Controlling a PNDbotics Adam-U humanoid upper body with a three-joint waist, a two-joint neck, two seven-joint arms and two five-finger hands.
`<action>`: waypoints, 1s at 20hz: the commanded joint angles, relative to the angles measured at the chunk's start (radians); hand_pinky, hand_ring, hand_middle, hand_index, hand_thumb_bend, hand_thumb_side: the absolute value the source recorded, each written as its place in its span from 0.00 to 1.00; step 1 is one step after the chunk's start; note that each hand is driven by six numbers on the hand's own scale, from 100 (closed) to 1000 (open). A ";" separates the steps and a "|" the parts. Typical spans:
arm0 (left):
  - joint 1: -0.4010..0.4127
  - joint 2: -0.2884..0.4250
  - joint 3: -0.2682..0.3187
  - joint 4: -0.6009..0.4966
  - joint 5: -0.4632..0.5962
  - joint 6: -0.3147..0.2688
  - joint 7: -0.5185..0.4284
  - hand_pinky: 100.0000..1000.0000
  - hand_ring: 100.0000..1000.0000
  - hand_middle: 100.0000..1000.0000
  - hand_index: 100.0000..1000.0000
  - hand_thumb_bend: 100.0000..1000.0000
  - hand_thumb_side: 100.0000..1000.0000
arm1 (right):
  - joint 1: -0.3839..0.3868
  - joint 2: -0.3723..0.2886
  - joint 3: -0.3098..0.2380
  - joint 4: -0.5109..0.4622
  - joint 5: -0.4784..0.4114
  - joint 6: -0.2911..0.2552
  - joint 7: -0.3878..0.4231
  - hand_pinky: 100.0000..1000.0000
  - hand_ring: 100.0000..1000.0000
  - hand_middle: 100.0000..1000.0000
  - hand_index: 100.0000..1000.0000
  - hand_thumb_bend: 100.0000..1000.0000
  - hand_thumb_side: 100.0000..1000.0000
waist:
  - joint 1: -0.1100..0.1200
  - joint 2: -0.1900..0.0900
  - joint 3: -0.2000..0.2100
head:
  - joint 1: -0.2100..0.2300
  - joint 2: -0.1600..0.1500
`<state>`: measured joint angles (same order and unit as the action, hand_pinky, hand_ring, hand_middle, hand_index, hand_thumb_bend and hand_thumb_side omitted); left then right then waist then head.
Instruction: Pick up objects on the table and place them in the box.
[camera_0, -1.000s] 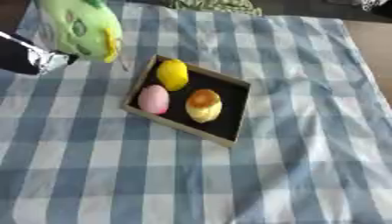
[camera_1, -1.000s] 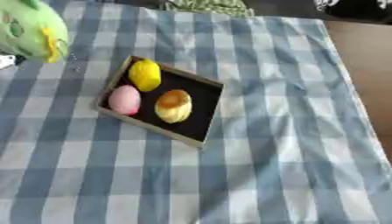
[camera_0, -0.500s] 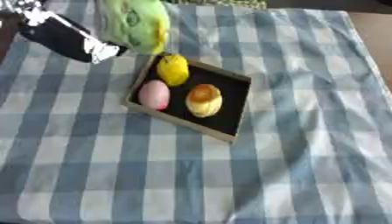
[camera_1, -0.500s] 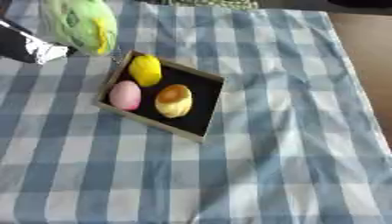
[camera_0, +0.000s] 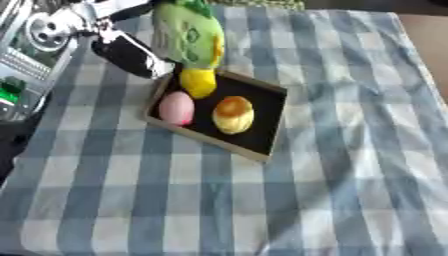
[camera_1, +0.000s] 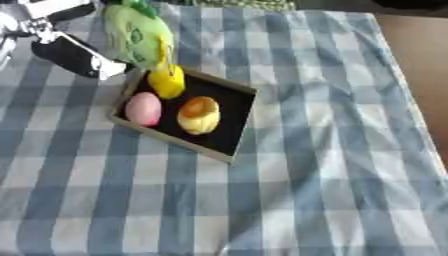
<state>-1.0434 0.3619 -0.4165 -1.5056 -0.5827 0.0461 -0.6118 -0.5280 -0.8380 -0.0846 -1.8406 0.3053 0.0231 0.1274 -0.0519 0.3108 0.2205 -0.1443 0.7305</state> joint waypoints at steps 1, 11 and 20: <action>-0.018 -0.015 0.001 0.039 -0.007 -0.013 0.007 0.80 0.65 0.57 0.63 0.10 0.00 | -0.015 -0.015 -0.006 -0.005 -0.008 0.001 0.002 0.80 0.63 0.60 0.75 0.00 0.00 | 0.013 -0.028 -0.004 | -0.003 -0.002; -0.009 -0.066 -0.011 0.152 -0.029 -0.057 -0.024 0.89 0.78 0.74 0.84 0.26 0.22 | -0.019 -0.002 -0.007 0.002 -0.012 0.001 0.002 0.80 0.63 0.59 0.75 0.00 0.00 | 0.013 -0.027 -0.009 | -0.008 0.005; 0.005 -0.070 0.012 0.185 -0.050 -0.082 -0.060 0.94 0.84 0.83 0.92 0.43 0.41 | -0.012 -0.001 -0.010 0.010 -0.013 0.005 -0.004 0.80 0.63 0.59 0.75 0.00 0.00 | 0.011 -0.029 -0.005 | -0.015 0.013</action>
<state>-1.0227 0.2878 -0.4209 -1.3128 -0.6270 -0.0329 -0.6706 -0.5302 -0.8143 -0.0798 -1.8266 0.2979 0.0261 0.1274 -0.0519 0.3108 0.2152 -0.1565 0.7390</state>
